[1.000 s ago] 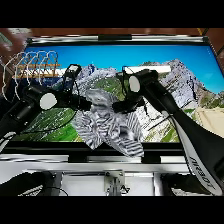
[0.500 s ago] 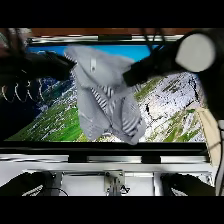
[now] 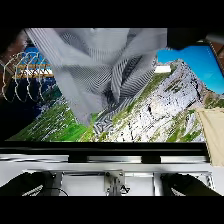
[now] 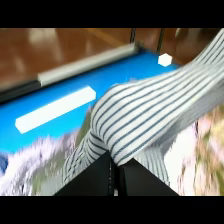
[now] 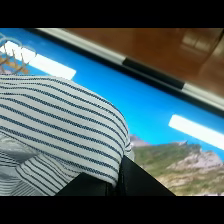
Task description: Fold the shirts.
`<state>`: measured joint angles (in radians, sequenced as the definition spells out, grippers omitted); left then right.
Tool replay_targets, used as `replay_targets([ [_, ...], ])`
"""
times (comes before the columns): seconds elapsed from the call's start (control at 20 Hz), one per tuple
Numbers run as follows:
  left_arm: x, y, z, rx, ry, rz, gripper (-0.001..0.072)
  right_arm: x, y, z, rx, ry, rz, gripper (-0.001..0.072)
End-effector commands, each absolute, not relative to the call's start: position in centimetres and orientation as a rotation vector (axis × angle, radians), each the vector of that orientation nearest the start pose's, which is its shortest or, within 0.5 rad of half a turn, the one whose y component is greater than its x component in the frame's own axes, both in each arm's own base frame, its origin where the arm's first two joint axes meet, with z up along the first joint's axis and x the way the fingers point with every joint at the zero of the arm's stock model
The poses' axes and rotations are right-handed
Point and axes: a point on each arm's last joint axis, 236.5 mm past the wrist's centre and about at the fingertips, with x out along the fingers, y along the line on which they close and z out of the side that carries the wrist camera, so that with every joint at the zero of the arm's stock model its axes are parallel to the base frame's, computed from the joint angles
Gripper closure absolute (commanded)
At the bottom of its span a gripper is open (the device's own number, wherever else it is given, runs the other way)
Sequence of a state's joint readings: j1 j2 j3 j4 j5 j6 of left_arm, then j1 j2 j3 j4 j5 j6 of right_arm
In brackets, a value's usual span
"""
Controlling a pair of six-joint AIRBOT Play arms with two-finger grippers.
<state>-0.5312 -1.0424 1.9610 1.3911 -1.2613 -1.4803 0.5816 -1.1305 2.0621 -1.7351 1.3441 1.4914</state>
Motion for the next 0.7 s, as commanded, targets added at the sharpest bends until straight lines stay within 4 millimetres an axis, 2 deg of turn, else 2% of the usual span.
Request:
replay_targets([
  [0.0,28.8,-17.9,30.9,0.285,0.750,-0.576,0.0650,30.8,16.5,32.0,-0.340,0.729,0.453,0.0634],
  [0.05,29.4,-16.7,28.0,0.328,0.847,-0.522,0.0650,30.0,16.1,28.3,-0.364,0.893,0.435,0.0634],
  [0.15,30.7,-15.8,22.9,0.376,0.982,-0.460,0.0650,28.5,16.5,22.4,-0.406,1.148,0.447,0.0634],
  [0.25,32.0,-15.7,18.4,0.392,1.084,-0.437,0.0650,28.7,18.0,18.6,-0.418,1.272,0.479,0.0634],
  [0.35,32.9,-15.5,14.6,0.399,1.178,-0.414,0.0650,29.7,18.8,15.6,-0.442,1.359,0.471,0.0634],
  [0.5,34.6,-16.0,11.2,0.403,1.233,-0.400,0.0650,31.6,20.0,11.5,-0.462,1.445,0.452,0.0634],
  [0.65,35.4,-16.3,9.1,0.412,1.272,-0.397,0.0648,32.4,20.5,8.1,-0.488,1.526,0.440,0.0634],
])
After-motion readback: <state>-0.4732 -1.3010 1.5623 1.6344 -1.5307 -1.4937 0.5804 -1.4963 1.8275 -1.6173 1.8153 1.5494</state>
